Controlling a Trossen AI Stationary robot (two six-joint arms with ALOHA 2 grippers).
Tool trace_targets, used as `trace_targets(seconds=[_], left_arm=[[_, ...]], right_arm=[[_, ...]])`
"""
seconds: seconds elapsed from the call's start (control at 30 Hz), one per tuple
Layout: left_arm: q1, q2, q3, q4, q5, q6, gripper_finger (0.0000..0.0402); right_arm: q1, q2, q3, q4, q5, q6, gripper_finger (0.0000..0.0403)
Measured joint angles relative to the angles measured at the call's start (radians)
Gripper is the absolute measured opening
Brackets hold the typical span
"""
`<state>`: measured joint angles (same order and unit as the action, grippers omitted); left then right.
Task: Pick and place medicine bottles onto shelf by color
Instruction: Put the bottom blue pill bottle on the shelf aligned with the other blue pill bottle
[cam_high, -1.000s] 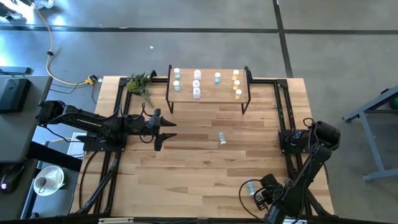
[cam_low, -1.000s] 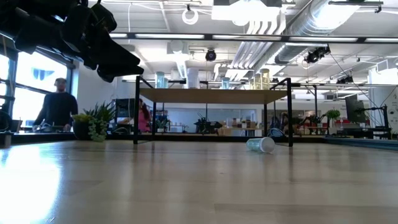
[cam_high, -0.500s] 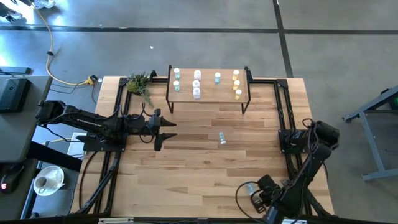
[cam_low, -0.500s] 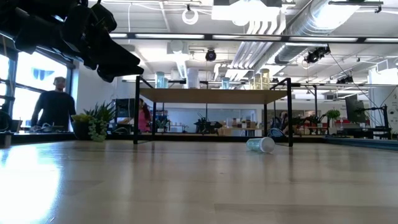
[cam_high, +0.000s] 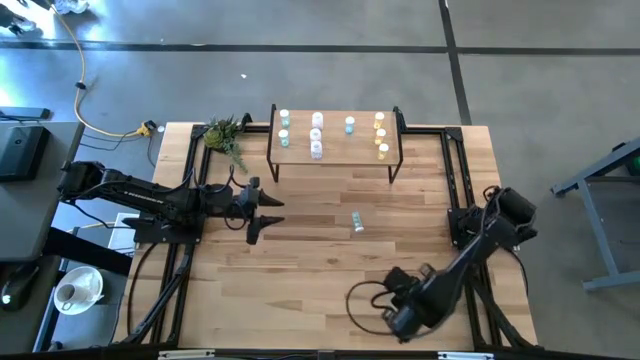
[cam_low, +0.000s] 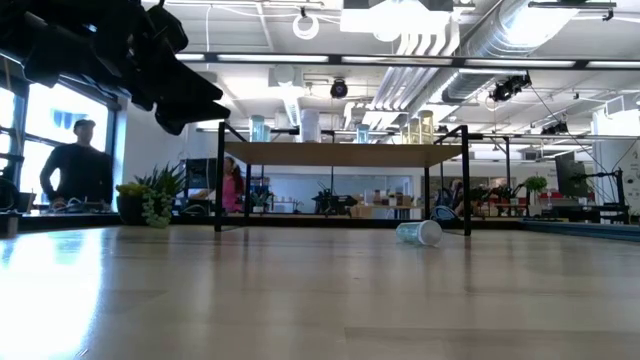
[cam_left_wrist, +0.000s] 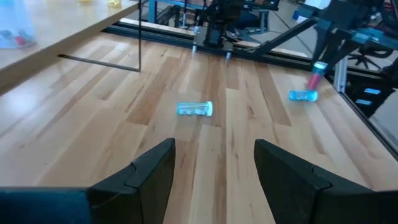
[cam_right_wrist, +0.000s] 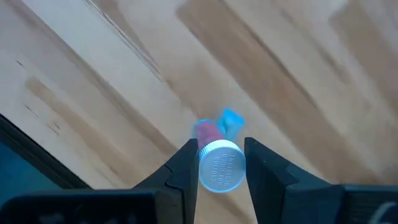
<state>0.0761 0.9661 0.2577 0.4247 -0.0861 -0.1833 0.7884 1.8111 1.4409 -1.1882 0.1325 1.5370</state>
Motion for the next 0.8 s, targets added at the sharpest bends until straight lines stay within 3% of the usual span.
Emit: trace_targets(seconds=[0.57,0.8], left_arm=[[0.000,0.000,0.000,0.003,0.049,-0.024,0.0209],[0.000,0.078,-0.001,0.168,0.074,0.006,0.0209]], right_arm=[[-0.270,0.000,0.005,0.105,0.017,-0.541,0.0095],[-0.371,0.000,0.005,0.170,0.012,-0.721,0.0095]])
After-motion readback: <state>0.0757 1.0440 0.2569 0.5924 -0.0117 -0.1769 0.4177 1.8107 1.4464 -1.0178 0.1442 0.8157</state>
